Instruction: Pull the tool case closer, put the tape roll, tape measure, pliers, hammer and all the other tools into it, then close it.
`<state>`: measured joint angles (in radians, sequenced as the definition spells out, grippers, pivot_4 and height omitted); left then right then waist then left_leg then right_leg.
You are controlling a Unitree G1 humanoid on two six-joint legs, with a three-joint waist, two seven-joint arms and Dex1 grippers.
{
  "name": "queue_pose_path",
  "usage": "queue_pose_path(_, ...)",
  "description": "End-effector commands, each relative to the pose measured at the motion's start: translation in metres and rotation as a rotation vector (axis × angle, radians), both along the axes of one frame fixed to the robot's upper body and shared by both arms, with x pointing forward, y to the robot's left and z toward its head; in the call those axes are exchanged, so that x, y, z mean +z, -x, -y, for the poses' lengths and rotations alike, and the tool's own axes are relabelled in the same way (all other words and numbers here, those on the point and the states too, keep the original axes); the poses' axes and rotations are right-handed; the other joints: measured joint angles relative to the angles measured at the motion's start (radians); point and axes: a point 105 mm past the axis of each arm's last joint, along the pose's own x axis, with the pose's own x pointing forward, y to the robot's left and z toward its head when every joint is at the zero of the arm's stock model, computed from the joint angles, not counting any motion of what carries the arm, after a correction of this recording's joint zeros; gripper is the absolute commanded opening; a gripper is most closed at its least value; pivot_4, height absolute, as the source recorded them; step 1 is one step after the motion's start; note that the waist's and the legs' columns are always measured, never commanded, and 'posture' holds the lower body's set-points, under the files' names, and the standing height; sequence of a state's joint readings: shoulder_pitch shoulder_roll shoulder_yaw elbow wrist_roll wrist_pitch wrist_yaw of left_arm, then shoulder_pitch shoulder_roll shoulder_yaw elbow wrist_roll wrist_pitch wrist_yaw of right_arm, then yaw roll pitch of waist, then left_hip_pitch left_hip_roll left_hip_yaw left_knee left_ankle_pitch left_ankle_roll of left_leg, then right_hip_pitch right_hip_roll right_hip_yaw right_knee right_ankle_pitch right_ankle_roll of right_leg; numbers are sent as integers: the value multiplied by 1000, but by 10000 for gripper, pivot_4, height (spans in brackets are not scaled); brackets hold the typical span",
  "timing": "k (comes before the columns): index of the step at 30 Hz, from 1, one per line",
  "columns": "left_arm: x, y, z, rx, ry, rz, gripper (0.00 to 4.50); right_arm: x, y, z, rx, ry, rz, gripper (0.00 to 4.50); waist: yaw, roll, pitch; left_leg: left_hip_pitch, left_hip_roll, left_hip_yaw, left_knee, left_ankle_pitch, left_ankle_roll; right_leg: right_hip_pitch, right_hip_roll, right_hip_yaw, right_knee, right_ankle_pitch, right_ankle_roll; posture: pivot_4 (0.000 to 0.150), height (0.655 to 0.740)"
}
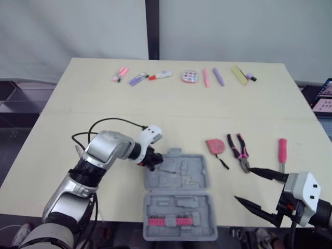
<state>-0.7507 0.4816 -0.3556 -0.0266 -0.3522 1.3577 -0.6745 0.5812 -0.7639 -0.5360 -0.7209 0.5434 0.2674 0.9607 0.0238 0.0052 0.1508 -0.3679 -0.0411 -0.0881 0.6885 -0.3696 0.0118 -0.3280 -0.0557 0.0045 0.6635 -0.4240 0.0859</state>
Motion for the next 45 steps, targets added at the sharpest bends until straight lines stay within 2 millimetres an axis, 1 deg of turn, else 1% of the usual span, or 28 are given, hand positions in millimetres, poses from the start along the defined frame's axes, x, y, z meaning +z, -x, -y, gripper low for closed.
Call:
queue_pose_path(1,3,-1,1,-9,3,21,363,8,3,-2,13,0,27,45000,0,0,0,0,0,0,0,0,0,0,0,0,0,0,0,1500,7336)
queue_pose_path(12,0,0,0,-3,-6,13,363,10,2,0,7,4,31,45000,0,0,0,0,0,0,0,0,0,0,0,0,0,0,0,1500,7336)
queue_pose_path(21,-7,0,-4,5,-18,3,363,10,2,-1,5,4,34,45000,0,0,0,0,0,0,0,0,0,0,0,0,0,0,0,1500,7336)
queue_pose_path(28,-7,-3,-4,10,-10,9,363,10,2,-1,5,3,36,45000,0,0,0,0,0,0,0,0,0,0,0,0,0,0,0,1500,7336)
queue_pose_path(31,-6,-2,-3,10,5,-1,10925,10,2,-1,5,2,37,45000,0,0,0,0,0,0,0,0,0,0,0,0,0,0,0,1500,7336)
queue_pose_path(35,-1,1,-3,0,-2,-14,31095,9,2,-2,6,1,37,45000,0,0,0,0,0,0,0,0,0,0,0,0,0,0,0,1500,7336)
queue_pose_path(37,3,2,-3,-1,0,-13,31095,9,2,-2,7,-1,36,45000,0,0,0,0,0,0,0,0,0,0,0,0,0,0,0,1500,7336)
queue_pose_path(41,18,4,-4,-5,24,4,31095,8,2,-3,9,-3,37,45000,0,0,0,0,0,0,0,0,0,0,0,0,0,0,0,1500,7336)
queue_pose_path(45,34,9,-10,-13,62,23,31095,8,2,-2,7,-3,37,45000,0,0,0,0,0,0,0,0,0,0,0,0,0,0,0,1500,7336)
